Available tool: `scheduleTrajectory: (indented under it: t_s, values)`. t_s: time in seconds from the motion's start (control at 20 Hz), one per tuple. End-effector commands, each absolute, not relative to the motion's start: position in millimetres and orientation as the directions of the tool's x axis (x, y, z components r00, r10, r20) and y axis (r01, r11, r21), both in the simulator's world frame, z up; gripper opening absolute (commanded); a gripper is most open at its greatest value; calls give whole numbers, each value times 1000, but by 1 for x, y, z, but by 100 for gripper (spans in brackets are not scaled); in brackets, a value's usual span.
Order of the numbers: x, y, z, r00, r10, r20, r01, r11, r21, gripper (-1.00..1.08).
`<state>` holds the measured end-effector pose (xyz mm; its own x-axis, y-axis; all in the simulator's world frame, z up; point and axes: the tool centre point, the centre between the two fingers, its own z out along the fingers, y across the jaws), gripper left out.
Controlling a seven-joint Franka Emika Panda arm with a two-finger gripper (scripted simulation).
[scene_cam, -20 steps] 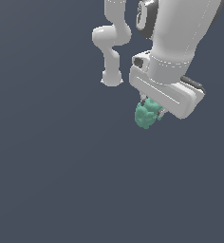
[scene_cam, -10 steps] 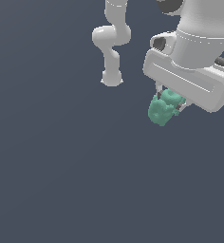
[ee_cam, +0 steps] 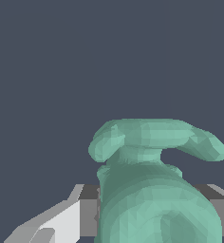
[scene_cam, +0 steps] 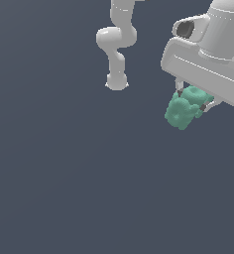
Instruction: Pick up the object and move it to a goal position.
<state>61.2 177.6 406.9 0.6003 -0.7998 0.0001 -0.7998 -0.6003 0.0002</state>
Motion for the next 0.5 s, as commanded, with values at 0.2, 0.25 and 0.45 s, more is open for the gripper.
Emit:
scheduleTrajectory:
  t_s: [0.2, 0.25, 0.45]
  values:
    - [66, 183, 415, 600, -800, 0, -800, -600, 0, -100]
    - [66, 183, 416, 600, -800, 0, -800, -600, 0, -100]
    - [67, 184, 417, 600, -800, 0, -800, -600, 0, -100]
